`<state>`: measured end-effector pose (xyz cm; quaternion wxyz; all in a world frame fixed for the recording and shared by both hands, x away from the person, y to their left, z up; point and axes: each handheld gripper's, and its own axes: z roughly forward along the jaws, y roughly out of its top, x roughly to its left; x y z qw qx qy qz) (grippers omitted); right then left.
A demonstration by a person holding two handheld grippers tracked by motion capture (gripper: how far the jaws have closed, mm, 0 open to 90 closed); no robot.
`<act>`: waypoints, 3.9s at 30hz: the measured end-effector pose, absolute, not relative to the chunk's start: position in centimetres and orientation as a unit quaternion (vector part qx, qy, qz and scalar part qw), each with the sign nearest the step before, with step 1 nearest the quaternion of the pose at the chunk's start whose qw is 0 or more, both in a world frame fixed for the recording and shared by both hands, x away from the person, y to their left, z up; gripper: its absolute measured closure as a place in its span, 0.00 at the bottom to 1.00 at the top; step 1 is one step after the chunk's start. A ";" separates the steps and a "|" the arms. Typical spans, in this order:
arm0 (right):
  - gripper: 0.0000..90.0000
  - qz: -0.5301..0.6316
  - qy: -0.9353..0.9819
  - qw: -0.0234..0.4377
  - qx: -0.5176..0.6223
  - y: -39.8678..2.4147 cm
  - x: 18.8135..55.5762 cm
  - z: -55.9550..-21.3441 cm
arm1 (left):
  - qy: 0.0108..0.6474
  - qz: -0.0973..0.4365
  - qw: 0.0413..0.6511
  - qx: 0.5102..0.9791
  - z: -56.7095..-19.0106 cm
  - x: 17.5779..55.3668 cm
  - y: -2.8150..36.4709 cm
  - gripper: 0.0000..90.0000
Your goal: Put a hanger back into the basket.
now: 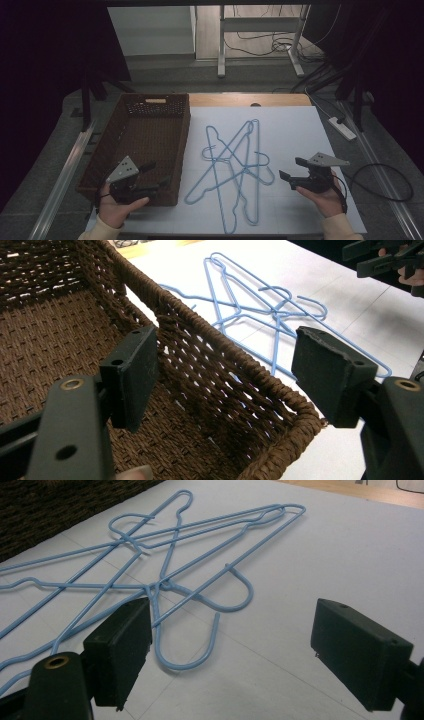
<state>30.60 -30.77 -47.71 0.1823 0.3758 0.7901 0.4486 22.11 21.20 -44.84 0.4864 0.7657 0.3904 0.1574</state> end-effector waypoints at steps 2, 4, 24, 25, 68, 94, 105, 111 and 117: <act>0.20 0.448 0.790 0.183 0.376 -30.8 30.6 -47.7 | 0.390 0.157 0.486 0.766 -44.9 22.1 21.2 0.31; 0.21 0.448 0.791 0.183 0.375 -30.7 30.5 -47.7 | 0.390 0.157 0.486 0.766 -44.9 22.1 21.1 0.31; 0.27 0.402 0.837 0.166 0.331 -27.4 32.6 -46.9 | 0.387 0.154 0.485 0.769 -44.9 22.3 21.0 0.31; 0.27 0.399 0.841 0.164 0.325 -26.9 32.9 -46.8 | 0.387 0.154 0.485 0.769 -44.9 22.3 21.0 0.31; 0.59 0.225 0.961 0.047 0.151 -9.5 42.1 -49.5 | 0.391 0.153 0.479 0.771 -45.3 23.0 21.2 0.31; 0.90 0.200 0.972 0.081 0.094 -8.9 41.8 -49.2 | 0.391 0.155 0.481 0.770 -45.2 23.0 21.3 0.31; 0.96 0.241 0.955 0.131 0.110 -10.6 41.0 -46.2 | 0.382 0.152 0.484 0.772 -44.8 23.0 20.5 0.31; 0.96 0.264 0.945 0.140 0.135 -12.1 41.0 -44.6 | 0.377 0.153 0.487 0.773 -44.4 23.0 20.1 0.31; 0.97 0.279 0.935 0.153 0.157 -13.3 40.9 -43.4 | 0.370 0.148 0.487 0.777 -44.4 23.1 19.3 0.31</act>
